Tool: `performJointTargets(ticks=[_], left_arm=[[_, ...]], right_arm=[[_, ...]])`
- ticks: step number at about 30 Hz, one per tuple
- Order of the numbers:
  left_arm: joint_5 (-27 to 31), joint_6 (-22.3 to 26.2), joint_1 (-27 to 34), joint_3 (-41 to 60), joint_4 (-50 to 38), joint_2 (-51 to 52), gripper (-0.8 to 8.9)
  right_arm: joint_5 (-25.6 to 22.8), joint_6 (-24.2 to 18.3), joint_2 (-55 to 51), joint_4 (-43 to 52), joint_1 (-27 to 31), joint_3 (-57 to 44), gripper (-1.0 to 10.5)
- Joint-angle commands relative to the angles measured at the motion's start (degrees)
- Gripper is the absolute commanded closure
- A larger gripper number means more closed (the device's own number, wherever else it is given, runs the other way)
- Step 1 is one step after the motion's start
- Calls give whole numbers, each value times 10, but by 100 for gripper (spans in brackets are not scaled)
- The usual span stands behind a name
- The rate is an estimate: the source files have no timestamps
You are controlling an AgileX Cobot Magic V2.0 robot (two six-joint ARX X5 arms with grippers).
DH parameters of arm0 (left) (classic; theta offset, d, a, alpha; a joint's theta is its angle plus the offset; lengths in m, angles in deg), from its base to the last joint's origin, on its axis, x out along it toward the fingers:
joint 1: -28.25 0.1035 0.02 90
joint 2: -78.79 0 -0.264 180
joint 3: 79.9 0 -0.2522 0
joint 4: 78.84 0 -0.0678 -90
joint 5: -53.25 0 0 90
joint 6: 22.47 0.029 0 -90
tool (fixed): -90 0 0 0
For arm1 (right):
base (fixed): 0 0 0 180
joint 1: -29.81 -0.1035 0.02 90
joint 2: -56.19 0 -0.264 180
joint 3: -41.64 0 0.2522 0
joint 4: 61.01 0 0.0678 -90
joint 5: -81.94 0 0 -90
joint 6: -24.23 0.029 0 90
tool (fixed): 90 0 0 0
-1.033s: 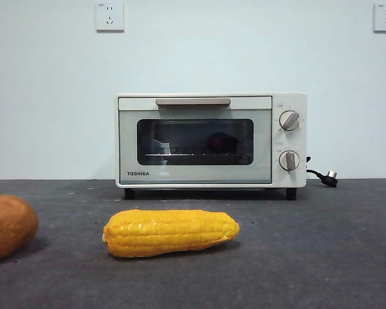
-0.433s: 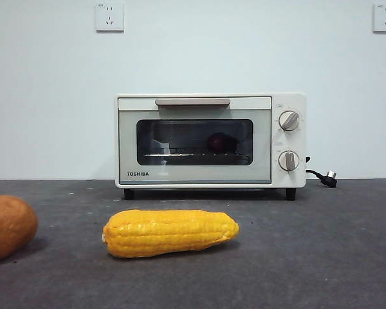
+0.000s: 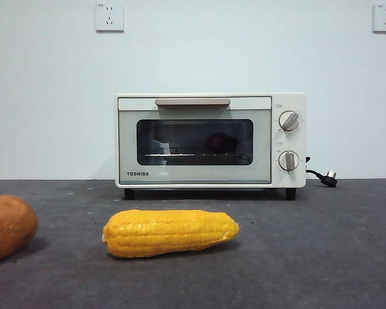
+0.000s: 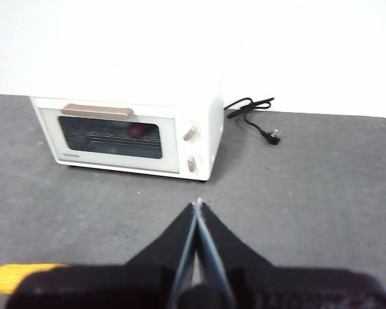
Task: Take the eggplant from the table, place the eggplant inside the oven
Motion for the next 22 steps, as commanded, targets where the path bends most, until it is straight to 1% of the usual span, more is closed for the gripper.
performJointTargets(ticks=[1,10,15,19,22], left_arm=[[-2,-4,-1,4,-3,0,818],[-2,-4,-1,4,-3,0,818],[-2,-4,-1,4,-3,0,818],[-2,-4,-1,4,-3,0,818],[-2,-4,-1,4,-3,0,818]], right_arm=[[0,-3,-33,37,14,-70,946],[6,10,-124,229,49,-310,946],[7,37,-153,317,62,-418,946],[7,38,-169,361,70,-484,946],[6,38,-182,371,74,-523,946]])
